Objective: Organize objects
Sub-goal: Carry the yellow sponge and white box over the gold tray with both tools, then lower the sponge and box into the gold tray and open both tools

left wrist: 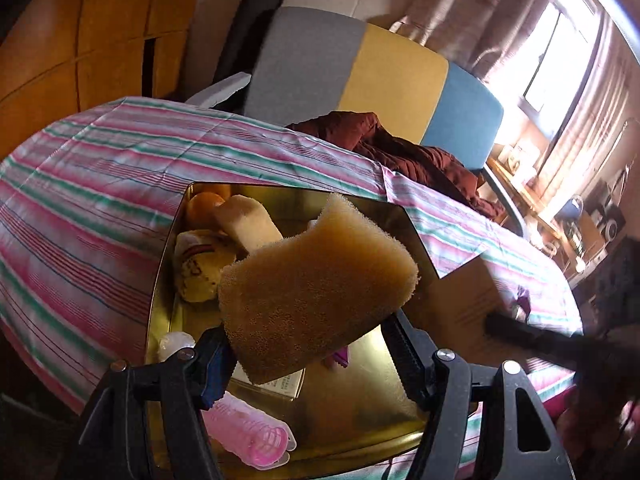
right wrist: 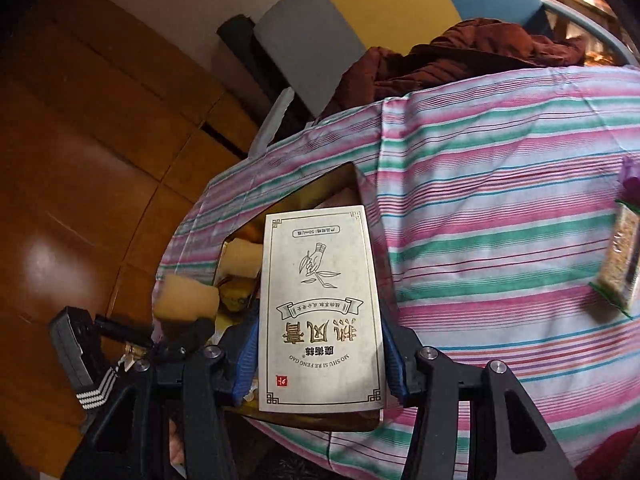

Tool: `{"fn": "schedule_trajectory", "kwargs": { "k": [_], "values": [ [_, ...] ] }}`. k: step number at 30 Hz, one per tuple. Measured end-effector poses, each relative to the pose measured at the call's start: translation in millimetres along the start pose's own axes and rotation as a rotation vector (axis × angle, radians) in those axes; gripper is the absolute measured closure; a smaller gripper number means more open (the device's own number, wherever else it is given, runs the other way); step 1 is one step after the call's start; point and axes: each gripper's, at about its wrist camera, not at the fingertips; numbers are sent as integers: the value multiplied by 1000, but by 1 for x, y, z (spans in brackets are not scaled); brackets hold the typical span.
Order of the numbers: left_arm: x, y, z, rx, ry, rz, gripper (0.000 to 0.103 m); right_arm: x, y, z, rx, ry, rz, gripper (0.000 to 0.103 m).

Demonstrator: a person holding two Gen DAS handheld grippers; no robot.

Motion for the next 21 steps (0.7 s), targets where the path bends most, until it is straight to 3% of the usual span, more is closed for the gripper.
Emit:
{"fn": "schedule_trajectory", "kwargs": {
  "k": [7,13,17,21],
  "values": [
    [12,-5,-7,-36,-39,66,31,53,-27,15,-88,-133,27,47],
    [36,-12,-22,-119,-111,138,28,64,-31,30,-126,-191,71,46],
    [38,-16,-21,-144,-123,145,26,65,-45,37,-221,-193,165,37],
    [41,-24,-18,-147,-148,140,21,65,-54,42,-296,-164,258,15]
  ]
}}
Point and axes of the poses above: each gripper's, at about its wrist camera, not at the fingertips, and x roughly the way its jaws point, y to its right, z to its underside, and after that the axes turned 13 degrees about -y, right-handed
